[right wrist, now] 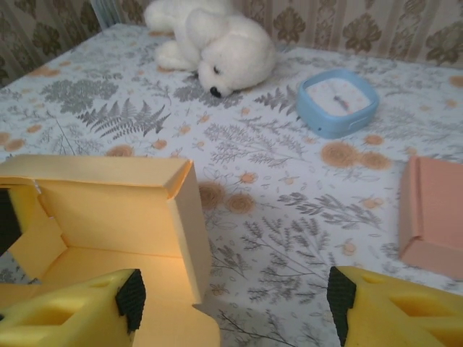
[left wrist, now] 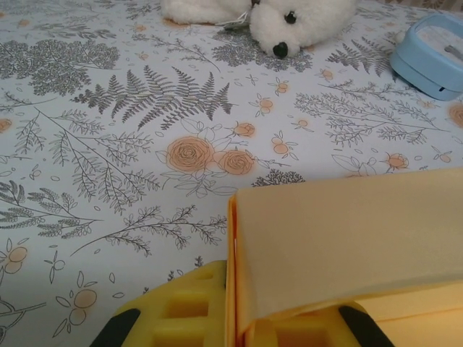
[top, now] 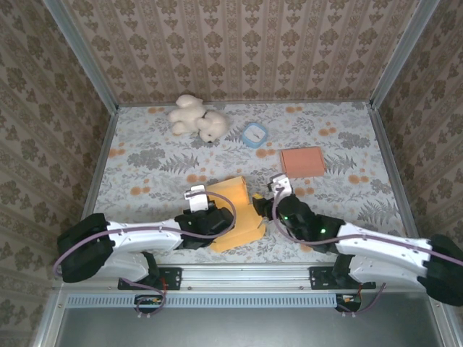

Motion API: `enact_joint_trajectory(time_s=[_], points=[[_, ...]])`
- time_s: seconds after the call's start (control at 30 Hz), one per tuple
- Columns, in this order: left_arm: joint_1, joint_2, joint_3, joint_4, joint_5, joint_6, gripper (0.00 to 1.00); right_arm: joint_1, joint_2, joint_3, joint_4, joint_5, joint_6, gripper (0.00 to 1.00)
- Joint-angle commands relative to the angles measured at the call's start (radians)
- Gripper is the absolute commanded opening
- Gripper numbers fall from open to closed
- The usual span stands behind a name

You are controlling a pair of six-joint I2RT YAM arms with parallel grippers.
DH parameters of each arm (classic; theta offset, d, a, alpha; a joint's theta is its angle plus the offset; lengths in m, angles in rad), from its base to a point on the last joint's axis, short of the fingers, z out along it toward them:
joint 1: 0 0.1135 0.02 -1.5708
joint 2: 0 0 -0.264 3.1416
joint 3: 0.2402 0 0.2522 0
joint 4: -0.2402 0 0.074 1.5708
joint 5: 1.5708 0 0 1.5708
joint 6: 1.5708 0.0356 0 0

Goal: Fold the paper box

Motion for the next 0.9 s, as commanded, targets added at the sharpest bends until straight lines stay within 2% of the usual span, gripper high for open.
enact_joint_trajectory(time_s=[0.0,0.13,0.2,0.27,0.47,0.67,0.87], points=[[0.047,-0.009,-0.011,0.128,0.082,0.203,0.07,-0.030,-0.138,0.036,-0.258,0.050,-0.029,0.73],[0.156,-0.046,-0.055,0.308,0.382,0.437,0.08,-0.077,-0.287,0.051,-0.362,0.087,-0.078,0.78],[0.202,-0.066,-0.050,0.327,0.540,0.543,0.09,-0.088,-0.343,0.046,-0.374,0.127,-0.137,0.80],[0.214,-0.087,-0.029,0.296,0.620,0.632,0.10,-0.099,-0.381,0.027,-0.360,0.170,-0.154,0.81],[0.217,-0.105,0.131,0.041,0.652,0.790,0.11,-0.114,-0.476,-0.115,-0.211,0.146,-0.133,0.79],[0.211,-0.051,0.267,-0.150,0.615,0.960,0.13,-0.115,-0.574,-0.138,-0.238,0.152,-0.106,0.78],[0.160,0.049,0.379,-0.257,0.579,1.304,0.13,-0.114,-0.664,-0.174,-0.255,0.136,-0.083,0.78]])
